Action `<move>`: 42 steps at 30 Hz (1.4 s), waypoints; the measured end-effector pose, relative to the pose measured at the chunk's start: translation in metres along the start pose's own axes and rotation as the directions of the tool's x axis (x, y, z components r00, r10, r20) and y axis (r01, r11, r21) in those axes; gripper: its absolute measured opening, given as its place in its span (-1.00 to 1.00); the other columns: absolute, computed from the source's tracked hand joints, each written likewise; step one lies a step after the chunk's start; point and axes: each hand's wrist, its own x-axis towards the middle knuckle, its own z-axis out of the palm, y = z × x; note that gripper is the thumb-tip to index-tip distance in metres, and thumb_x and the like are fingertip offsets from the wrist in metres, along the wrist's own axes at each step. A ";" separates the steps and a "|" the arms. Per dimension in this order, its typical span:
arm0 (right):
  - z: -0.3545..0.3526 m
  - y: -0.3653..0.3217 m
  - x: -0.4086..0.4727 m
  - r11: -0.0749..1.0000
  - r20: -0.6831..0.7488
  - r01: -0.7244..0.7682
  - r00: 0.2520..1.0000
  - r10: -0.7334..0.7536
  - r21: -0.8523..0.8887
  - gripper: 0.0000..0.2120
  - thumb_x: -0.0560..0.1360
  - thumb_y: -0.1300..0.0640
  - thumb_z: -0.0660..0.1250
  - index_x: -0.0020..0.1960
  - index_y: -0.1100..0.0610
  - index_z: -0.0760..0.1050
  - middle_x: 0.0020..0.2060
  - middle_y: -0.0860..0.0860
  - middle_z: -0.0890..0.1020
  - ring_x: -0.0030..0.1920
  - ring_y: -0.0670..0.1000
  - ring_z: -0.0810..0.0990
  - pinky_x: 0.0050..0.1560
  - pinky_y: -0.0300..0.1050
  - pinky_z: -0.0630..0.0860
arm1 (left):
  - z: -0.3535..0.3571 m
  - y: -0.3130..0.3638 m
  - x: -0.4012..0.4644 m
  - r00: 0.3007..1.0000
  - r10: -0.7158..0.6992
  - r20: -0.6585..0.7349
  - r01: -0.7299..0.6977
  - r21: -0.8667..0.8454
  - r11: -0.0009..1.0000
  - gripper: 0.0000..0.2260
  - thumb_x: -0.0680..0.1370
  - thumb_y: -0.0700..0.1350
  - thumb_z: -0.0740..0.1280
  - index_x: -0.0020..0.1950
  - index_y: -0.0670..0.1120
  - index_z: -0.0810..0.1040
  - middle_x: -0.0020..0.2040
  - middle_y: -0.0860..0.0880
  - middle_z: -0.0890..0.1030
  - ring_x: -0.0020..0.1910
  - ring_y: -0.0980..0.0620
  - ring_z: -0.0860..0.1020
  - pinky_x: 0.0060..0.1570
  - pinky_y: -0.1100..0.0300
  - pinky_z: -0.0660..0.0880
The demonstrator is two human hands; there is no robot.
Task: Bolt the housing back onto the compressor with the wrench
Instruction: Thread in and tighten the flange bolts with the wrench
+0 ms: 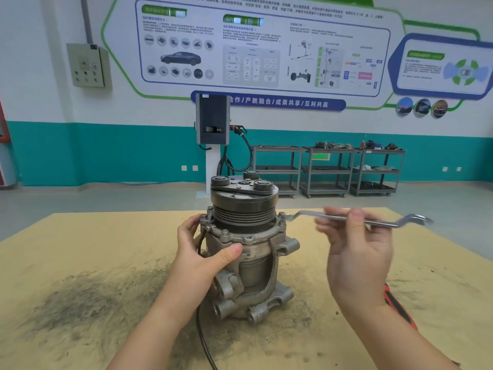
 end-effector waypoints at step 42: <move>-0.002 -0.007 -0.025 0.973 0.070 0.224 0.973 -0.220 -0.050 -0.90 0.65 0.12 0.11 -0.03 0.04 0.35 -0.28 0.07 0.63 -0.40 0.08 0.59 -0.34 -0.14 0.52 | 0.026 0.032 -0.010 0.990 0.065 -0.122 0.008 0.518 0.855 -0.06 0.05 0.45 0.35 0.34 0.13 0.22 0.12 0.27 0.30 0.15 0.20 0.38 0.12 0.28 0.29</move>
